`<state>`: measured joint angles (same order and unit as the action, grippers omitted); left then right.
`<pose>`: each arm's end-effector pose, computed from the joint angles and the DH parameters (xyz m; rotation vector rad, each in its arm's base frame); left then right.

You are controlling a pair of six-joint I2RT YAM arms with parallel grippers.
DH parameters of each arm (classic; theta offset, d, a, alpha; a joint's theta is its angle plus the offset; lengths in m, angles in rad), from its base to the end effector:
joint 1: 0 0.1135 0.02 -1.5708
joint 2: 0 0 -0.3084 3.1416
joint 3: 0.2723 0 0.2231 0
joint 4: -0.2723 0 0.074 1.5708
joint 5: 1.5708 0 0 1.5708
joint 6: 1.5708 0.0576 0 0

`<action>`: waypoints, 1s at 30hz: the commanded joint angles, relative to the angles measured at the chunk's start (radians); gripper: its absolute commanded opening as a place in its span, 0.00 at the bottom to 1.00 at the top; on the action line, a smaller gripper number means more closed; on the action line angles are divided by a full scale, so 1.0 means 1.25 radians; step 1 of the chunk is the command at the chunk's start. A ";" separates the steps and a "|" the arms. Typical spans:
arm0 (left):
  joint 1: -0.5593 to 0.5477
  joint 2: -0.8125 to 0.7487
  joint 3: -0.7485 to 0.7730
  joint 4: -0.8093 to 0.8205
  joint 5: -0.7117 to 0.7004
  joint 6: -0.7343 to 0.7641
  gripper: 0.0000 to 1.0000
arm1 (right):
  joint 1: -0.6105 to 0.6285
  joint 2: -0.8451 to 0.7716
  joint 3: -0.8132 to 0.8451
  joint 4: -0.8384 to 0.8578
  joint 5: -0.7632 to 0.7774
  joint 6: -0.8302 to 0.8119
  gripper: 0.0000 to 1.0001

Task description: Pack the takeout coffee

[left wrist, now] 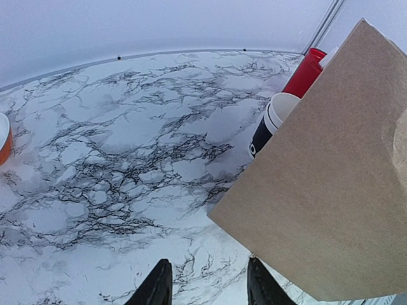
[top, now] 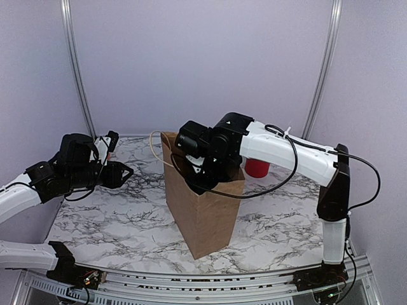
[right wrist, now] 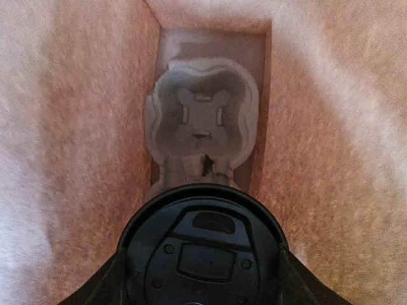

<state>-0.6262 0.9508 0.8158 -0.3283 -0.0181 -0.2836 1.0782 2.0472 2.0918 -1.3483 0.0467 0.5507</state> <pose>0.1461 -0.1044 0.3362 0.3429 2.0505 -0.5478 0.1954 0.3583 0.3302 -0.7511 2.8167 0.2381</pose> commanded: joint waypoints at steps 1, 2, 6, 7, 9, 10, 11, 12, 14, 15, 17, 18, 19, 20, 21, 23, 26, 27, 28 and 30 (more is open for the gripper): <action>0.004 0.005 -0.003 -0.019 0.007 0.000 0.41 | 0.013 -0.032 -0.028 -0.018 -0.018 0.015 0.58; 0.004 0.004 -0.003 -0.019 0.006 0.001 0.41 | 0.016 -0.033 -0.032 -0.018 -0.019 0.018 0.58; 0.004 0.003 -0.003 -0.019 0.005 0.000 0.41 | 0.026 -0.043 -0.068 -0.017 -0.030 0.027 0.58; 0.004 0.004 -0.003 -0.019 0.006 0.000 0.41 | 0.028 -0.043 -0.077 -0.017 -0.030 0.029 0.58; 0.004 0.003 -0.003 -0.019 0.008 0.000 0.41 | 0.030 -0.042 -0.092 -0.015 -0.028 0.032 0.58; 0.004 0.003 -0.004 -0.019 0.008 0.001 0.41 | 0.031 -0.041 -0.099 -0.008 -0.026 0.034 0.59; 0.005 0.002 -0.005 -0.019 0.006 0.000 0.41 | 0.032 -0.041 -0.106 0.002 -0.023 0.037 0.58; 0.004 0.000 -0.005 -0.019 0.006 0.002 0.41 | 0.033 -0.042 -0.116 0.015 -0.019 0.042 0.59; 0.004 -0.001 -0.006 -0.019 0.003 0.001 0.41 | 0.033 -0.047 -0.145 0.049 -0.020 0.046 0.58; 0.004 -0.002 -0.005 -0.019 0.000 0.002 0.41 | 0.033 -0.048 -0.160 0.064 -0.023 0.049 0.58; 0.005 -0.004 -0.007 -0.019 0.000 0.002 0.41 | 0.034 -0.050 -0.188 0.094 -0.023 0.054 0.58; 0.004 -0.004 -0.007 -0.019 -0.001 0.002 0.41 | 0.035 -0.052 -0.201 0.106 -0.024 0.056 0.58; 0.005 -0.004 -0.007 -0.020 0.000 0.002 0.41 | 0.036 -0.053 -0.213 0.117 -0.026 0.057 0.58; 0.005 -0.003 -0.007 -0.019 -0.001 0.002 0.41 | 0.036 -0.056 -0.230 0.128 -0.029 0.059 0.58; 0.005 -0.002 -0.007 -0.019 -0.001 0.002 0.41 | 0.036 -0.057 -0.242 0.137 -0.031 0.060 0.58; 0.004 -0.001 -0.007 -0.019 -0.001 0.002 0.41 | 0.037 -0.061 -0.272 0.149 -0.034 0.062 0.58; 0.004 0.001 -0.006 -0.020 0.001 0.001 0.41 | 0.037 -0.065 -0.300 0.166 -0.034 0.064 0.58; 0.005 0.001 -0.006 -0.019 0.001 0.001 0.41 | 0.036 -0.066 -0.307 0.171 -0.035 0.065 0.59; 0.004 0.002 -0.006 -0.020 0.000 0.001 0.41 | 0.037 -0.066 -0.311 0.174 -0.035 0.065 0.58; 0.005 0.002 -0.007 -0.019 0.001 0.000 0.41 | 0.038 -0.067 -0.320 0.182 -0.035 0.065 0.58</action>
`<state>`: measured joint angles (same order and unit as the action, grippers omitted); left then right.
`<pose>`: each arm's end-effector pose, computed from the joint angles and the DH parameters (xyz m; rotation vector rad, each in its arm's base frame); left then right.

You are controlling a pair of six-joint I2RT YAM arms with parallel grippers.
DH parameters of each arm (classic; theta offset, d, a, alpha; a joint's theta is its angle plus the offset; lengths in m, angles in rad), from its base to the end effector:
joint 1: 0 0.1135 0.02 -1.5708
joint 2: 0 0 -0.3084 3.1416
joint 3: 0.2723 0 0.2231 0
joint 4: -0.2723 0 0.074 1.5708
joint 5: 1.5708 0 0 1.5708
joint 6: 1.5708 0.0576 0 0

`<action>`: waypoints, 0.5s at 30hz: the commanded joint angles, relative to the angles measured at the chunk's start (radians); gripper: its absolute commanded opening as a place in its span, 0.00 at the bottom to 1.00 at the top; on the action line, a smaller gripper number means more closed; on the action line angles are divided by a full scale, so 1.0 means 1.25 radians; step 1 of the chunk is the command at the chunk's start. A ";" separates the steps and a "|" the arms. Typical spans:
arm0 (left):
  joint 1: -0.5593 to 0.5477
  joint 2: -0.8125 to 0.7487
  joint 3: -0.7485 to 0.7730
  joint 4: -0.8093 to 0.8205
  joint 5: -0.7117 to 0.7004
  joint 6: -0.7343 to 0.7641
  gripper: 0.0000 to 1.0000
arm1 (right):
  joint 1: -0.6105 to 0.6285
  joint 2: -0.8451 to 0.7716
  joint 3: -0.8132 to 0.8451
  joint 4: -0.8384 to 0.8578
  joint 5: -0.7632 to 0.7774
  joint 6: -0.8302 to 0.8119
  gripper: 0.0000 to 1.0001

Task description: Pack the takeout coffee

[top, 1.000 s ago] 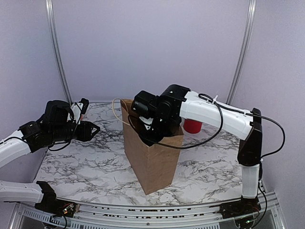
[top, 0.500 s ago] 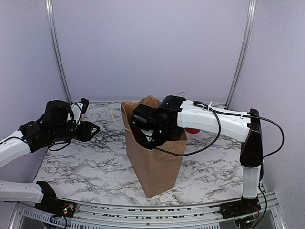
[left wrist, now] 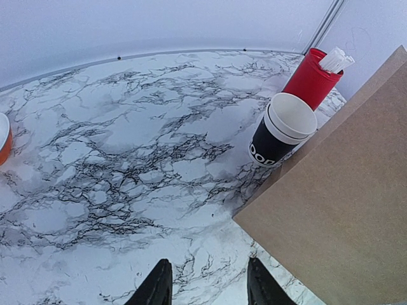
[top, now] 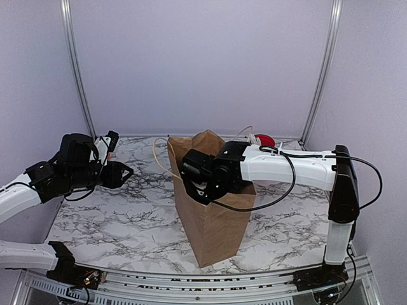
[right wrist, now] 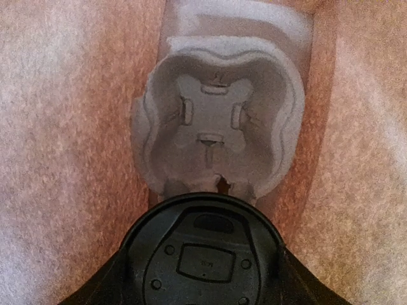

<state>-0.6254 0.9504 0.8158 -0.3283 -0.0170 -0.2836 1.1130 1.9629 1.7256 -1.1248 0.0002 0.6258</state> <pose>0.1461 -0.1043 0.3363 0.3428 2.0502 -0.5486 0.1715 0.3481 0.2776 -0.7229 2.9089 0.2396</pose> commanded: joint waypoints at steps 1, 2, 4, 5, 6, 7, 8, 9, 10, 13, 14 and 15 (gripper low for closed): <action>0.004 0.003 -0.007 -0.019 0.001 0.001 0.41 | 0.010 0.000 -0.032 0.006 0.002 0.005 0.58; 0.004 0.004 -0.007 -0.020 0.000 0.000 0.41 | 0.010 0.000 -0.034 0.008 0.002 0.005 0.59; 0.004 0.005 -0.007 -0.019 0.001 0.000 0.41 | 0.010 0.000 -0.033 0.010 0.003 0.003 0.58; 0.004 0.007 -0.007 -0.019 0.001 0.000 0.41 | 0.010 0.000 -0.032 0.008 0.006 0.003 0.58; 0.004 0.008 -0.007 -0.019 0.001 0.000 0.41 | 0.010 0.000 -0.030 0.008 0.008 0.002 0.58; 0.004 0.009 -0.006 -0.019 0.001 0.000 0.41 | 0.010 0.000 -0.030 0.009 0.008 0.001 0.58; 0.005 0.011 -0.006 -0.018 0.001 0.000 0.41 | 0.010 0.000 -0.032 0.009 0.008 0.000 0.59; 0.004 0.011 -0.006 -0.019 0.000 0.000 0.41 | 0.010 0.001 -0.032 0.008 0.009 0.000 0.58; 0.004 0.012 -0.006 -0.019 0.001 0.000 0.41 | 0.010 0.002 -0.033 0.008 0.011 0.000 0.58; 0.004 0.015 -0.005 -0.019 0.001 -0.001 0.41 | 0.010 0.003 -0.032 0.008 0.010 -0.004 0.58; 0.005 0.015 -0.005 -0.019 0.002 -0.001 0.41 | 0.011 0.005 -0.031 0.007 0.010 -0.005 0.58; 0.004 0.016 -0.005 -0.020 0.002 0.000 0.41 | 0.012 0.004 -0.031 0.006 0.011 -0.004 0.58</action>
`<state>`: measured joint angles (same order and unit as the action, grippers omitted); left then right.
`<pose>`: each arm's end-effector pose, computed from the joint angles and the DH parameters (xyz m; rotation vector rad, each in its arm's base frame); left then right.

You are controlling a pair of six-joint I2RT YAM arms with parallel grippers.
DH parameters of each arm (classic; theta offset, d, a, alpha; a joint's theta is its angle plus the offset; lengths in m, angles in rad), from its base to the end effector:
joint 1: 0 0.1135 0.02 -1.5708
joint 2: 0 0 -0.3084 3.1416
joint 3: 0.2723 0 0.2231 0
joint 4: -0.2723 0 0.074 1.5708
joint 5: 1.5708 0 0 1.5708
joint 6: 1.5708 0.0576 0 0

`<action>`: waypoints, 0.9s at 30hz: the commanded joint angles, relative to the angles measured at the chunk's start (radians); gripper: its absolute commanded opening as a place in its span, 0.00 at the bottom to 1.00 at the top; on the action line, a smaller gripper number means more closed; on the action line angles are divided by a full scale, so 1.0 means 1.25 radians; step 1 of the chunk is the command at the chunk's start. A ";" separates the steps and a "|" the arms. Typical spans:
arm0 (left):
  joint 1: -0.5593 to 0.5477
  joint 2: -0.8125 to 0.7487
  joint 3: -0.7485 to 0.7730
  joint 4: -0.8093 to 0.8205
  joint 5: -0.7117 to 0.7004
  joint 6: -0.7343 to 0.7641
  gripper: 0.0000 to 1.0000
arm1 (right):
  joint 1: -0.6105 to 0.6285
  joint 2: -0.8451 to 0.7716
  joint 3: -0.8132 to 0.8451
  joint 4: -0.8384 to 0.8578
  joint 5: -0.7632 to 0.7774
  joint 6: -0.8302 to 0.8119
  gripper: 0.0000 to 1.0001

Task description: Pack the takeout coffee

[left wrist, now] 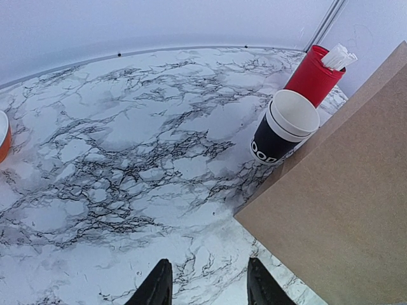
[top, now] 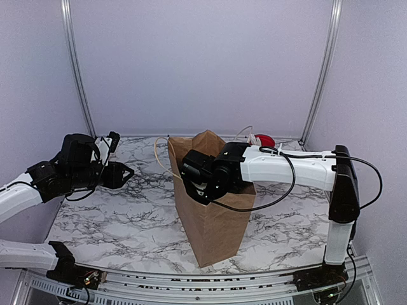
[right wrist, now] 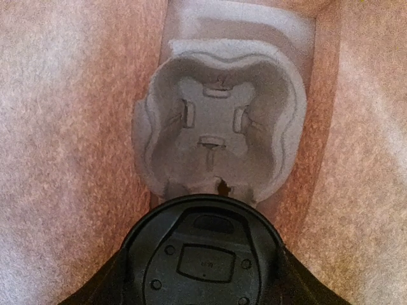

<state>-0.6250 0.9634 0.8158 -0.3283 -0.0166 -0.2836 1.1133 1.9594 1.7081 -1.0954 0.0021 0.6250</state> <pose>0.1484 -0.1059 0.3342 0.3449 2.0630 -0.5439 0.1720 0.3491 0.2753 -0.7211 2.8963 0.2545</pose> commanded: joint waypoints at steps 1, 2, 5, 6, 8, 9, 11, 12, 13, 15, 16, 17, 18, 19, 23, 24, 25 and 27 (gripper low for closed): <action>0.003 0.007 -0.005 -0.019 0.000 0.000 0.41 | 0.011 0.007 -0.015 -0.017 0.009 -0.003 0.59; 0.004 0.007 -0.004 -0.019 0.001 0.001 0.41 | 0.011 0.007 -0.013 -0.019 0.009 -0.003 0.58; 0.004 0.007 -0.003 -0.019 0.001 0.001 0.41 | 0.012 0.007 0.004 -0.032 0.018 -0.002 0.59; 0.004 0.007 -0.003 -0.019 0.000 0.001 0.41 | 0.013 0.007 0.009 -0.035 0.021 -0.002 0.59; 0.005 0.005 -0.003 -0.018 0.000 0.001 0.41 | 0.013 0.007 0.018 -0.042 0.023 0.000 0.59; 0.004 0.005 -0.003 -0.019 0.001 0.001 0.41 | 0.013 0.007 0.023 -0.046 0.025 -0.001 0.59; 0.004 0.003 -0.003 -0.019 0.000 0.001 0.41 | 0.014 0.007 0.029 -0.050 0.026 0.001 0.59; 0.005 0.002 -0.004 -0.019 0.000 0.001 0.41 | 0.014 0.007 0.030 -0.052 0.027 0.001 0.59; 0.004 0.001 -0.005 -0.020 0.000 0.001 0.41 | 0.015 0.007 0.031 -0.053 0.027 0.002 0.60; 0.004 -0.001 -0.005 -0.020 0.000 0.001 0.41 | 0.016 0.007 0.033 -0.054 0.029 0.003 0.60; 0.005 0.000 -0.006 -0.019 0.001 0.001 0.41 | 0.017 0.007 0.035 -0.056 0.029 0.003 0.60; 0.004 -0.001 -0.006 -0.020 0.001 0.001 0.41 | 0.017 0.007 0.037 -0.058 0.031 0.003 0.60; 0.004 -0.002 -0.006 -0.019 0.001 0.001 0.41 | 0.019 0.007 0.038 -0.059 0.032 0.004 0.61; 0.004 -0.002 -0.006 -0.019 0.001 0.001 0.41 | 0.019 0.007 0.040 -0.060 0.033 0.004 0.61; 0.004 -0.002 -0.006 -0.019 0.001 0.000 0.41 | 0.021 0.005 0.032 -0.058 0.033 0.007 0.62; 0.004 -0.003 -0.006 -0.019 0.001 0.000 0.41 | 0.021 0.003 0.027 -0.055 0.033 0.007 0.62; 0.004 -0.003 -0.006 -0.019 0.000 0.000 0.41 | 0.021 0.002 0.018 -0.050 0.030 0.007 0.61; 0.005 -0.002 -0.006 -0.019 0.001 0.000 0.41 | 0.021 -0.002 -0.005 -0.034 0.022 0.009 0.61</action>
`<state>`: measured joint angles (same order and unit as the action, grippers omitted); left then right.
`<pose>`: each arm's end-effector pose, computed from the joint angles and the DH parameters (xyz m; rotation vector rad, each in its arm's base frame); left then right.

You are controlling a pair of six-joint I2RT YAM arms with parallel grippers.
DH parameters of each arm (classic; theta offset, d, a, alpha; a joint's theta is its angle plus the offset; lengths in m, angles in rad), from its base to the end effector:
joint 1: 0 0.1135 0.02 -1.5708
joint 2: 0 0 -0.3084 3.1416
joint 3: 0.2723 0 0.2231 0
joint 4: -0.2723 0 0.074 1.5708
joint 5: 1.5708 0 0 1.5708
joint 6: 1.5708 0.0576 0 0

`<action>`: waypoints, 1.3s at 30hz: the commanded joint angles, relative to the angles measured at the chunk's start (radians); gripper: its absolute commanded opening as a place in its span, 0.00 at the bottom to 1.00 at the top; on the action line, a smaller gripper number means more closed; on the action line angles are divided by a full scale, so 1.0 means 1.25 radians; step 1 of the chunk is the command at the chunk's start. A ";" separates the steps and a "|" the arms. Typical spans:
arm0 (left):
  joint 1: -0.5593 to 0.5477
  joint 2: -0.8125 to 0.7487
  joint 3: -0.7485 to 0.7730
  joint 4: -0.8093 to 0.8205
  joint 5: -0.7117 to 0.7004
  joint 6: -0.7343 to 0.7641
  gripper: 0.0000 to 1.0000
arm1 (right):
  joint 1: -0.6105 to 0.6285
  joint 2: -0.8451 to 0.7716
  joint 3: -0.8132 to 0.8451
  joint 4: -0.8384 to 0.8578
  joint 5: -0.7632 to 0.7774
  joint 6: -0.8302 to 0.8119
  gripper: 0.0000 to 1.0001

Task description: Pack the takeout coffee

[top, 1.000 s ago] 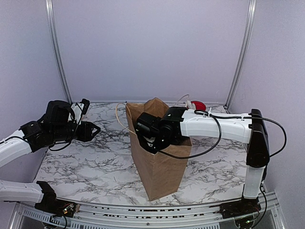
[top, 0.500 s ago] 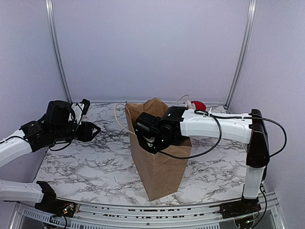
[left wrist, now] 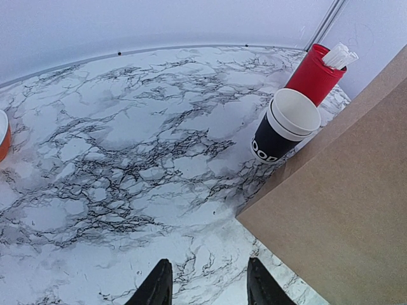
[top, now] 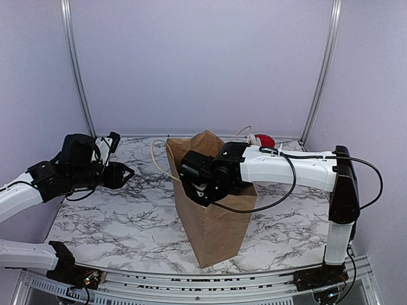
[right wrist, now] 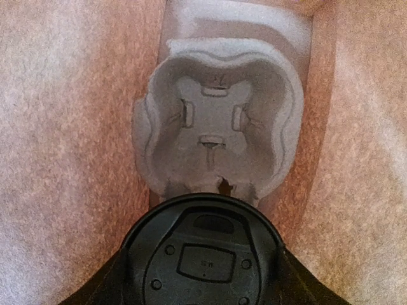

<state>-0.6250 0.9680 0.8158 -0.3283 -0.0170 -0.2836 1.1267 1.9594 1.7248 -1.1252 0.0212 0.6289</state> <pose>0.1493 -0.1065 0.3335 0.3454 2.0674 -0.5418 0.1675 0.3493 0.2786 -0.7314 2.8913 0.2228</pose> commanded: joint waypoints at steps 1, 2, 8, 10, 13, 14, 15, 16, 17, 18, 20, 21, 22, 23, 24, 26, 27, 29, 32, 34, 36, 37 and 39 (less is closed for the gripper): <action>0.004 -0.006 -0.006 -0.019 0.000 -0.001 0.41 | 0.010 -0.004 -0.033 0.000 -0.001 0.006 0.62; 0.005 -0.005 -0.006 -0.019 0.001 0.000 0.41 | 0.010 -0.007 -0.056 0.012 -0.006 0.007 0.62; 0.005 -0.004 -0.006 -0.019 0.004 -0.001 0.41 | 0.010 -0.016 -0.118 0.051 -0.028 0.013 0.62; 0.004 -0.003 -0.005 -0.019 0.004 -0.001 0.41 | 0.010 -0.016 -0.107 0.043 -0.017 0.012 0.62; 0.004 0.000 -0.005 -0.019 0.006 -0.001 0.41 | 0.010 -0.011 -0.077 0.018 0.005 0.009 0.62; 0.005 0.000 -0.005 -0.018 0.005 -0.002 0.41 | 0.010 -0.010 -0.067 0.011 0.012 0.009 0.63; 0.004 0.000 -0.004 -0.017 0.005 -0.003 0.41 | 0.010 -0.008 -0.056 0.004 0.018 0.008 0.63; 0.004 -0.001 -0.005 -0.017 0.006 -0.003 0.41 | 0.010 -0.007 -0.045 -0.002 0.023 0.007 0.63; 0.004 0.000 -0.004 -0.017 0.005 -0.003 0.41 | 0.010 -0.004 -0.033 -0.010 0.029 0.006 0.64; 0.005 0.000 -0.005 -0.018 0.005 -0.003 0.41 | 0.010 -0.002 -0.019 -0.018 0.036 0.004 0.64; 0.005 0.001 -0.004 -0.018 0.006 -0.003 0.41 | 0.010 0.004 0.015 -0.039 0.045 0.003 0.66; 0.004 0.001 -0.004 -0.018 0.005 -0.003 0.41 | 0.010 0.006 0.029 -0.048 0.049 0.001 0.66; 0.004 0.001 -0.005 -0.018 0.004 -0.002 0.41 | 0.010 0.007 0.037 -0.057 0.054 0.001 0.67; 0.005 0.001 -0.005 -0.018 0.004 -0.002 0.41 | 0.010 0.007 0.064 -0.064 0.058 0.001 0.67; 0.005 0.001 -0.005 -0.017 0.004 -0.002 0.41 | 0.010 0.007 0.075 -0.071 0.062 0.003 0.68; 0.005 0.003 -0.004 -0.018 0.005 -0.003 0.41 | 0.010 0.007 0.091 -0.082 0.066 0.003 0.68; 0.005 0.003 -0.004 -0.018 0.005 -0.003 0.41 | 0.010 0.007 0.096 -0.089 0.066 0.004 0.69; 0.004 0.003 -0.004 -0.017 0.004 -0.003 0.41 | 0.010 0.005 0.102 -0.096 0.068 0.006 0.71; 0.004 0.004 -0.003 -0.017 0.005 -0.002 0.41 | 0.010 0.000 0.101 -0.100 0.069 0.007 0.74; 0.005 0.004 -0.003 -0.017 0.006 -0.002 0.41 | 0.010 0.000 0.103 -0.103 0.069 0.007 0.76; 0.005 0.004 -0.004 -0.017 0.006 -0.003 0.41 | 0.010 -0.001 0.107 -0.106 0.070 0.007 0.78; 0.005 0.004 -0.004 -0.016 0.006 -0.002 0.41 | 0.010 -0.001 0.110 -0.106 0.071 0.007 0.78; 0.004 0.005 -0.003 -0.016 0.005 -0.003 0.41 | 0.011 0.000 0.118 -0.110 0.071 0.005 0.80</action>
<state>-0.6243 0.9684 0.8158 -0.3283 -0.0162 -0.2840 1.1305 1.9629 1.8221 -1.2331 0.0906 0.6353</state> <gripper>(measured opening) 0.412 0.789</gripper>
